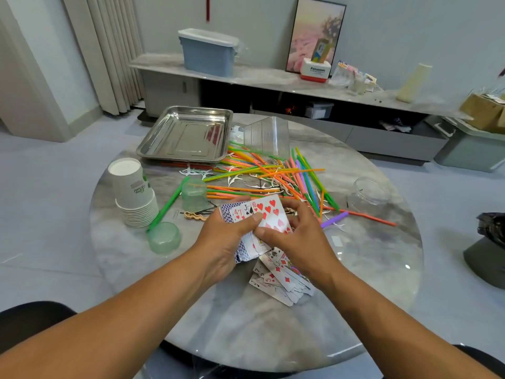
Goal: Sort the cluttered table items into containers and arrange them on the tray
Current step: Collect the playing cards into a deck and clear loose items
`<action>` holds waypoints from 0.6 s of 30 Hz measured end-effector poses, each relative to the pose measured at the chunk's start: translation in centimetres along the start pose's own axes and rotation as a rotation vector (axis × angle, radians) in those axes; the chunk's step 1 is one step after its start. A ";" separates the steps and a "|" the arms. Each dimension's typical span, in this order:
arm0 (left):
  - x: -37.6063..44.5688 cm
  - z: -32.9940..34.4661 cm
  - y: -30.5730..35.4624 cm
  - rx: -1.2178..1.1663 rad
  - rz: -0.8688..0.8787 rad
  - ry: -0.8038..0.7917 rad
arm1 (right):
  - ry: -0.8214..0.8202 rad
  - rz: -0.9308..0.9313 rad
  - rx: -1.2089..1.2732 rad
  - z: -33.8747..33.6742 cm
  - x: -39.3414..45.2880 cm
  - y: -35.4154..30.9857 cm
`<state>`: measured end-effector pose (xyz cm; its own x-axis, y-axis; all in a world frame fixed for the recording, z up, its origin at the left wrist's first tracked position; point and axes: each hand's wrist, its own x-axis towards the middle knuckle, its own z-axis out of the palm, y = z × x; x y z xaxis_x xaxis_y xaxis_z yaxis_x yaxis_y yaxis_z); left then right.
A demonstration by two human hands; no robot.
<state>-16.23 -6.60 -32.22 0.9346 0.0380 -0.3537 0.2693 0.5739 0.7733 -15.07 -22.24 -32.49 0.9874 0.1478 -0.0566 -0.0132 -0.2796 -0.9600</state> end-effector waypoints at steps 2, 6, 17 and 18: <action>-0.2 0.2 -0.1 -0.007 -0.009 -0.020 | -0.050 0.109 0.139 -0.6 0.3 0.2; 0.1 0.1 0.1 -0.041 -0.048 -0.061 | -0.008 0.261 0.195 -1.2 0.6 0.3; 0.3 0.2 -0.5 0.054 -0.002 0.048 | -0.058 0.420 0.303 -1.8 0.8 0.4; 0.3 0.1 -0.4 0.048 -0.001 0.080 | -0.037 0.426 0.308 -2.1 1.0 0.4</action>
<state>-16.03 -6.93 -32.58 0.9134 0.1036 -0.3936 0.2826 0.5346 0.7965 -13.75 -24.13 -32.34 0.8783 0.1169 -0.4636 -0.4633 -0.0313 -0.8857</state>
